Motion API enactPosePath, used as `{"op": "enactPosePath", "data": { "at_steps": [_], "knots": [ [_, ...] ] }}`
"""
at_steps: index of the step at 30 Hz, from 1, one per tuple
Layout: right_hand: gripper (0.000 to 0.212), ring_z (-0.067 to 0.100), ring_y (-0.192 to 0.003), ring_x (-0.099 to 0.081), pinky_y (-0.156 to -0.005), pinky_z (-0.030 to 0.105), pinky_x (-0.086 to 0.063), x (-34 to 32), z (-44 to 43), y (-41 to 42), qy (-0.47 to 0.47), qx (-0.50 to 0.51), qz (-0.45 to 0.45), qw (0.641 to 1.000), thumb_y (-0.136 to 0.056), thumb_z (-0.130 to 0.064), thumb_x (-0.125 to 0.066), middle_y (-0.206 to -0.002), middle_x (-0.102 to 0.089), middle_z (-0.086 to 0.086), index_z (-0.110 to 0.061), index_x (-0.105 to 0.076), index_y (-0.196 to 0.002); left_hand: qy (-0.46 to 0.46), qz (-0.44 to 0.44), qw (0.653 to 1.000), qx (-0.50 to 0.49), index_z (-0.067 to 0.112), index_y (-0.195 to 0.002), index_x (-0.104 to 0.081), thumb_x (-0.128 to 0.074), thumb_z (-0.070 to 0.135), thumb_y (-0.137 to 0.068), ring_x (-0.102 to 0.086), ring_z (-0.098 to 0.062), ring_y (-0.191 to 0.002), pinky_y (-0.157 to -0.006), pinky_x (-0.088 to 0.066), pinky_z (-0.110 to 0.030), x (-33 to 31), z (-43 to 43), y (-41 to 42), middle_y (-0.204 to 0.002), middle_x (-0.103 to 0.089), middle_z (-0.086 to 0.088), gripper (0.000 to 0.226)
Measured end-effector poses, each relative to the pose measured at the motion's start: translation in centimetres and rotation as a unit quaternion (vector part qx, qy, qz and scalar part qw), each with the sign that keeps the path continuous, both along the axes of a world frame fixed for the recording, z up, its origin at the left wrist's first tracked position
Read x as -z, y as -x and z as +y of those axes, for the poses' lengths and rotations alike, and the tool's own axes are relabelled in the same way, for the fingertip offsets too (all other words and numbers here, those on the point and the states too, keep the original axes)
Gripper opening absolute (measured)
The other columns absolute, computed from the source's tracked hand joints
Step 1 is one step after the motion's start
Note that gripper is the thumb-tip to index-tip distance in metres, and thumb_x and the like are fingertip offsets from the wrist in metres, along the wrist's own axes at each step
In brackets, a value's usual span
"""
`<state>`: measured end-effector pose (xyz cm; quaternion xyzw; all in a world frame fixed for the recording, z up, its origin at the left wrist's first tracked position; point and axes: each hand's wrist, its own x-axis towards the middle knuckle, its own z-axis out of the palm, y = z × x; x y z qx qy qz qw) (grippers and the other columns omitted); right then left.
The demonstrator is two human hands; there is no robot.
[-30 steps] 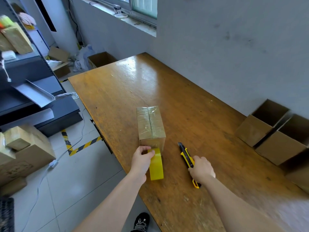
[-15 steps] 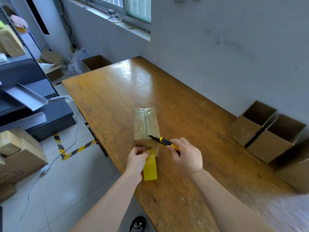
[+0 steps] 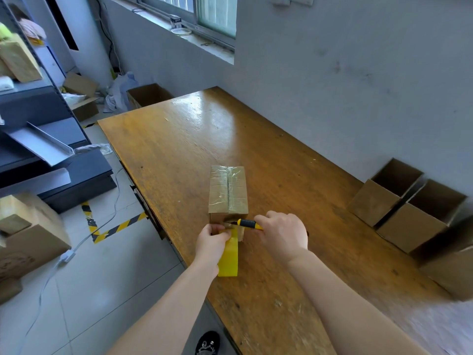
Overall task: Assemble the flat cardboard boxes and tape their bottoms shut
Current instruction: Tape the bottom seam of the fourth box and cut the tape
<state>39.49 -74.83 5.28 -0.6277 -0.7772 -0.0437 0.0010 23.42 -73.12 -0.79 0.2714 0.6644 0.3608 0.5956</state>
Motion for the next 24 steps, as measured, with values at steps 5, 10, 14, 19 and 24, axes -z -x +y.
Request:
{"op": "enactPosePath", "data": {
  "at_steps": [5, 10, 14, 19, 24],
  "knots": [
    [0.021, 0.018, -0.065, -0.043, -0.058, 0.030, -0.025, -1.5, 0.1, 1.0, 0.022, 0.007, -0.055, 0.998, -0.101, -0.023, -0.040, -0.079, -0.045, -0.003, -0.024, -0.060, -0.108, 0.002, 0.015, 1.000, 0.006, 0.026, -0.091, -0.060, -0.070, 0.022, -0.086, -0.061, -0.033, -0.101, -0.093, -0.051, -0.055, -0.1, 0.3, 0.0, -0.105, -0.065, -0.007, 0.011],
    [0.021, 0.016, -0.062, -0.041, -0.058, 0.029, -0.027, -2.7, 0.3, 2.2, 0.042, 0.019, -0.101, 0.994, -0.101, -0.015, -0.040, -0.075, -0.041, -0.001, -0.020, -0.060, -0.104, 0.000, 0.019, 1.000, 0.009, 0.024, -0.091, -0.059, -0.069, 0.019, -0.088, -0.060, -0.033, -0.101, -0.093, -0.051, -0.055, -0.4, 0.5, 0.0, -0.104, -0.064, -0.008, 0.012],
    [0.020, 0.022, -0.078, -0.058, -0.068, 0.031, -0.035, -2.8, 0.8, 2.6, 0.096, 0.040, -0.150, 0.983, -0.096, -0.006, -0.047, -0.079, -0.053, 0.001, -0.019, -0.056, -0.084, -0.001, 0.028, 0.999, 0.018, 0.019, -0.089, -0.058, -0.069, 0.014, -0.087, -0.062, -0.033, -0.098, -0.092, -0.052, -0.052, -0.6, 0.4, -0.1, -0.101, -0.066, -0.010, 0.012],
    [0.013, 0.022, -0.077, -0.062, -0.060, 0.030, -0.043, 1.5, -0.2, 0.4, 0.192, 0.125, -0.047, 0.972, -0.095, -0.016, -0.053, -0.081, -0.060, 0.000, -0.018, -0.066, -0.095, -0.004, 0.049, 0.998, 0.035, 0.020, -0.090, -0.061, -0.069, 0.015, -0.087, -0.064, -0.034, -0.095, -0.083, -0.054, -0.048, -0.4, -0.2, 0.5, -0.100, -0.067, -0.009, 0.010],
    [0.034, 0.024, -0.101, -0.062, -0.070, 0.033, -0.046, 6.8, -2.7, -1.7, 0.288, 0.165, 0.020, 0.943, -0.096, -0.046, -0.052, -0.109, -0.066, 0.003, -0.019, -0.064, -0.112, -0.001, 0.053, 0.997, 0.052, 0.020, -0.090, -0.061, -0.069, 0.017, -0.088, -0.065, -0.038, -0.096, -0.075, -0.054, -0.045, -0.7, -0.1, 0.9, -0.098, -0.067, -0.010, 0.009]
  ]
}}
